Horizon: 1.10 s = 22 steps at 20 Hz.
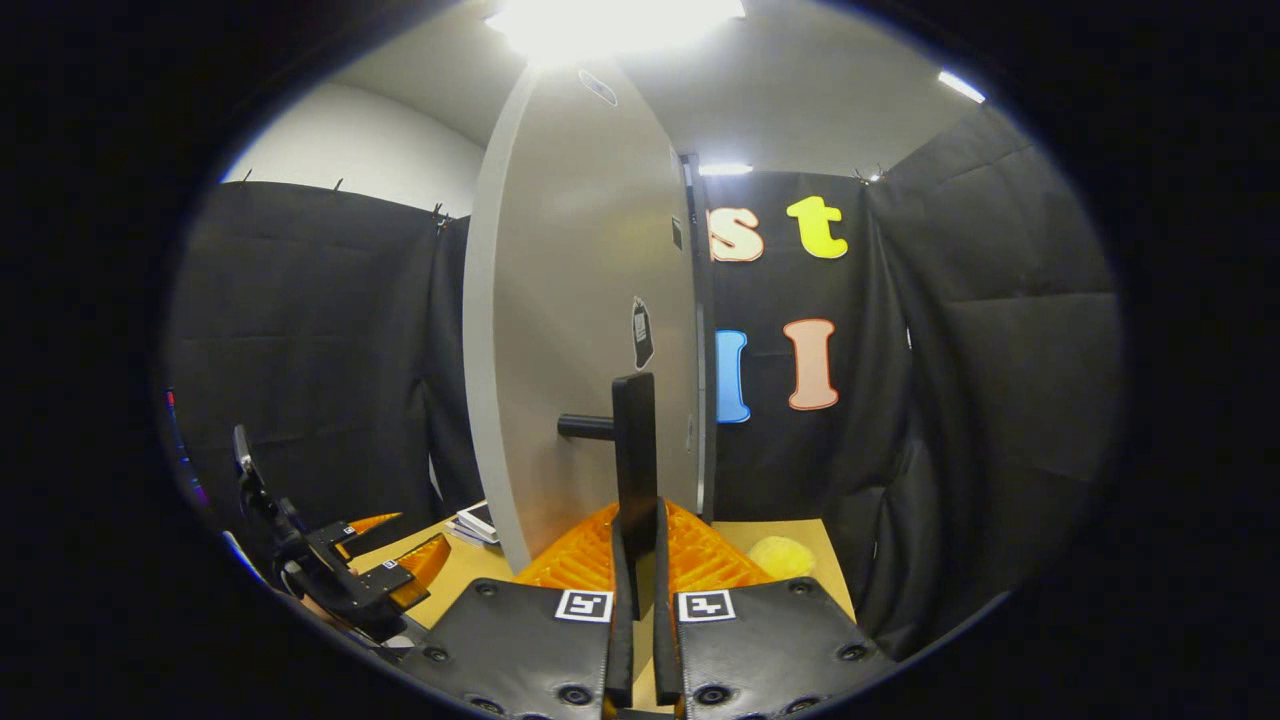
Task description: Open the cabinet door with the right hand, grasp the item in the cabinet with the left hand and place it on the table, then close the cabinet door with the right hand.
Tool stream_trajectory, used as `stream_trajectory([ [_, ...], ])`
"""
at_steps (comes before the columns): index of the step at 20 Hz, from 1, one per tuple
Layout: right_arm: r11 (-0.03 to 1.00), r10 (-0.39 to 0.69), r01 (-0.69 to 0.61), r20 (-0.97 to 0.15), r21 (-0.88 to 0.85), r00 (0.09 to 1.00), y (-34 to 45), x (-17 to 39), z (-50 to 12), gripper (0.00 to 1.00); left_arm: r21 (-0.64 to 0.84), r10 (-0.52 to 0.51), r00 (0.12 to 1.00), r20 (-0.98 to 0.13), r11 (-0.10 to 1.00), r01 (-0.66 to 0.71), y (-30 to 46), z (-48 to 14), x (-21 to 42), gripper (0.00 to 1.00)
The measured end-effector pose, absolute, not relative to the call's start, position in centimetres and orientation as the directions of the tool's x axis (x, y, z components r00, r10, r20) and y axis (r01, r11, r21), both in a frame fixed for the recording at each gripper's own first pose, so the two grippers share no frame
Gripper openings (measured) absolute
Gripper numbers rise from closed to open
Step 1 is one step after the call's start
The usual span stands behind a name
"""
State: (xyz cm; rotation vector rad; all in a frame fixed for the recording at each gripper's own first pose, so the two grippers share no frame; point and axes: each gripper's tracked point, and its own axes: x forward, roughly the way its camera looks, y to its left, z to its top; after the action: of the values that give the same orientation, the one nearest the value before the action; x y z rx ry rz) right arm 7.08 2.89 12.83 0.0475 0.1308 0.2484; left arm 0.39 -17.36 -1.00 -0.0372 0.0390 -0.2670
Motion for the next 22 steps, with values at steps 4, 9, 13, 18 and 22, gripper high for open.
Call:
stream_trajectory([
  [4, 0.978, 0.201, -0.193, -0.117, 0.073, 0.973, 0.5, 7.5, 12.8, 0.09, -0.037, -0.251, 0.967, -0.04, 0.968, 0.25, -18.0, -0.9, 0.0, 0.89],
  [9, 0.967, 0.247, -0.238, -0.103, 0.096, 0.963, 0.7, 7.4, 13.2, 0.1, -0.02, -0.239, 0.97, -0.043, 0.971, 0.238, -19.2, -0.8, -0.3, 0.89],
  [13, 0.952, 0.29, -0.281, -0.063, 0.117, 0.955, -0.1, 4.6, 14.7, 0.14, -0.012, -0.222, 0.974, -0.038, 0.975, 0.222, -20.5, -0.3, 0.3, 0.89],
  [18, 0.972, 0.22, -0.214, -0.053, 0.099, 0.974, -5.2, 3.3, 13.9, 0.1, -0.006, -0.219, 0.975, -0.023, 0.976, 0.219, -23.6, 0.9, 1.9, 0.89],
  [22, 0.992, 0.113, -0.107, -0.087, 0.071, 0.99, -9.7, 3.9, 11.4, 0.36, -0.013, -0.248, 0.968, -0.028, 0.969, 0.248, -26.3, 1.7, 3.6, 0.89],
])
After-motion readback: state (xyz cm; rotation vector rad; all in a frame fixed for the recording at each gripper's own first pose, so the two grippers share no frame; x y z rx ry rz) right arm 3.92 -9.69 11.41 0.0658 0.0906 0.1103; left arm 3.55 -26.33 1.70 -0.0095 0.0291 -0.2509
